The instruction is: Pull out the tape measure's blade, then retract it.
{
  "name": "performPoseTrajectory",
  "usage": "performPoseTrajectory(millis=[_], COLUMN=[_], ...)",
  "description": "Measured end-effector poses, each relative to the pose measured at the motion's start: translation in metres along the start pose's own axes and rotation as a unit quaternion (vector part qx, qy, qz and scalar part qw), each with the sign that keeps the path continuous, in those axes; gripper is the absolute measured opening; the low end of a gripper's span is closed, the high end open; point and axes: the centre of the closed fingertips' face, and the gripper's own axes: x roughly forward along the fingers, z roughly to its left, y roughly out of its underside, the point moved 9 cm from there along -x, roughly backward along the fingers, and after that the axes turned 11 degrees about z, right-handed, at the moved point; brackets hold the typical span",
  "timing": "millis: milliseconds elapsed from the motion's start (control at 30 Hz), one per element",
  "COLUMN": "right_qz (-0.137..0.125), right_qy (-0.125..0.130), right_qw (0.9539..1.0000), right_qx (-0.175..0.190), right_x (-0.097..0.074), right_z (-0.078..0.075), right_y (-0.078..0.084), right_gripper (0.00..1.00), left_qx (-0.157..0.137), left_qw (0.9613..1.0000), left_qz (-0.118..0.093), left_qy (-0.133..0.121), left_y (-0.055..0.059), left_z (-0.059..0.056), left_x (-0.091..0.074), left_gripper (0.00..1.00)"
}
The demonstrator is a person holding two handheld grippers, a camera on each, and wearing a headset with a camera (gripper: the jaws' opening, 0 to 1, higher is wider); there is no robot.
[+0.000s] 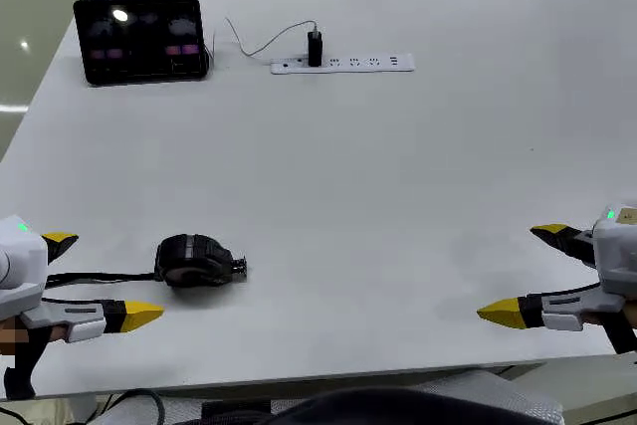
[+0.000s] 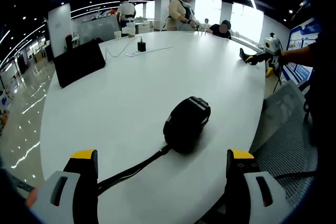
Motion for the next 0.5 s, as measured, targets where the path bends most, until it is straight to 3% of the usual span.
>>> performPoseTrajectory(millis=[500], right_qz=[0.006], right_qy=[-0.014], right_qw=[0.9994], right_qx=[-0.032], right_x=[0.007], right_z=[0.008], right_y=[-0.014], right_gripper=[0.99], left_qx=[-0.005], left_qw=[0.9999], left_qz=[0.007], left_qy=[-0.007], left_y=[0.008], left_z=[0.003], left_x=[-0.003], left_gripper=[0.99])
